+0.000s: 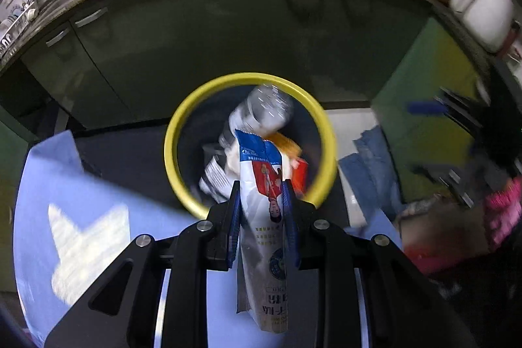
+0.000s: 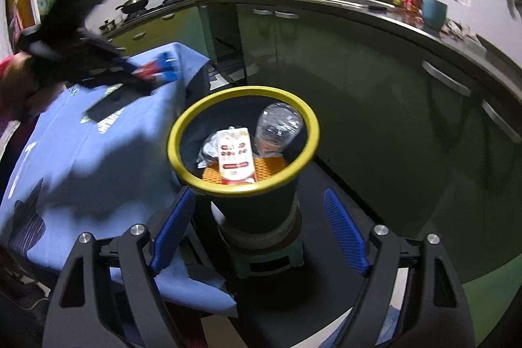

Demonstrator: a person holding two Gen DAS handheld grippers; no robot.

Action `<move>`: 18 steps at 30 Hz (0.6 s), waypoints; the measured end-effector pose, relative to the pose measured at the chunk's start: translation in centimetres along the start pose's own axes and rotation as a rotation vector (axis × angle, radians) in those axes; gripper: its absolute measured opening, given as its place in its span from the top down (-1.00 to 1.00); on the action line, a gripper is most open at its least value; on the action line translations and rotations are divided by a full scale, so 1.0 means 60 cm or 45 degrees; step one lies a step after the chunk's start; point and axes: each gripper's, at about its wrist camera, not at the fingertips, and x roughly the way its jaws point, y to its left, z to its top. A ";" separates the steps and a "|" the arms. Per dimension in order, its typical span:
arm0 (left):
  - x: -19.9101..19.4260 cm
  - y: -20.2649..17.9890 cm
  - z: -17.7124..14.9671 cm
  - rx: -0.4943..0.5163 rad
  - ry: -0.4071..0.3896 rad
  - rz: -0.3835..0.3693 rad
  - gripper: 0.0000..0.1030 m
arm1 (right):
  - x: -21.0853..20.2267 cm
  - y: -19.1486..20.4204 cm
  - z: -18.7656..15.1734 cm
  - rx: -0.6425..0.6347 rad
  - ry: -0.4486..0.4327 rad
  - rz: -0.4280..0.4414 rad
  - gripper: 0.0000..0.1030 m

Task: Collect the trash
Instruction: 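Carry the squeeze pouch over the bin and open the left gripper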

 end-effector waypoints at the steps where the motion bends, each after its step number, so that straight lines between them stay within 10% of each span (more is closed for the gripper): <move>1: 0.020 0.009 0.018 -0.016 0.011 0.022 0.52 | 0.000 -0.008 -0.003 0.013 0.000 0.002 -0.50; 9: 0.156 0.059 0.082 -0.152 0.137 0.101 0.50 | 0.019 -0.033 -0.015 0.067 0.023 0.023 -0.52; 18: 0.158 0.082 0.092 -0.249 0.071 0.179 -0.01 | 0.014 -0.017 -0.009 0.060 0.007 0.061 -0.52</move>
